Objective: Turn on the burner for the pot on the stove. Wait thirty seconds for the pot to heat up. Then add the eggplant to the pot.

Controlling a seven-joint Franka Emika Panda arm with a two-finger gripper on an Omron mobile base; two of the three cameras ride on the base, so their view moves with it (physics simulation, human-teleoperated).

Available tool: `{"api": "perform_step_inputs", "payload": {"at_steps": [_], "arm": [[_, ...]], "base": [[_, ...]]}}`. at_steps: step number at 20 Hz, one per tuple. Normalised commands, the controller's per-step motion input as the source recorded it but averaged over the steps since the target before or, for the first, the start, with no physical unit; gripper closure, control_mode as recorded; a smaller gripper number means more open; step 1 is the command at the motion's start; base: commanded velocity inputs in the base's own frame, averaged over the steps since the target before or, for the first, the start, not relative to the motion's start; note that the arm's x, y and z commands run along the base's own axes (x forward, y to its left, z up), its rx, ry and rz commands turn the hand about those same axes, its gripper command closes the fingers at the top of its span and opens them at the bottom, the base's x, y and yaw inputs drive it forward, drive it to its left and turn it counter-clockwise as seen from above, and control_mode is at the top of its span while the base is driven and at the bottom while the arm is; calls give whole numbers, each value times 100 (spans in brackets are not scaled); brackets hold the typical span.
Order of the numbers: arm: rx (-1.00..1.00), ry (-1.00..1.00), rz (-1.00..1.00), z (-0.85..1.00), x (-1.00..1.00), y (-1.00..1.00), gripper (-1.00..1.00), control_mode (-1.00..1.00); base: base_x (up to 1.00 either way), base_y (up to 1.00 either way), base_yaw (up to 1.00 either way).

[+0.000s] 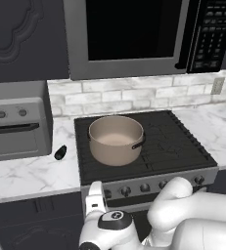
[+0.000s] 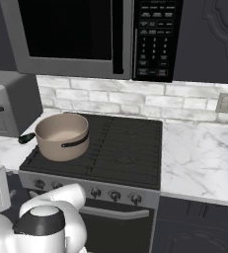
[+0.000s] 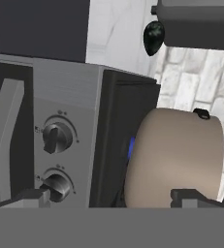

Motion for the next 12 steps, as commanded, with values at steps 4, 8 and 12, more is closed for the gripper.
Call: {"api": "perform_step_inputs", "payload": {"at_steps": [4,8,12], "arm": [[0,0,0,0,0,0,-100,-100],[0,0,0,0,0,0,-100,-100],[0,0,0,0,0,0,-100,-100]], "base": [[0,0,0],[0,0,0],[0,0,0]]}}
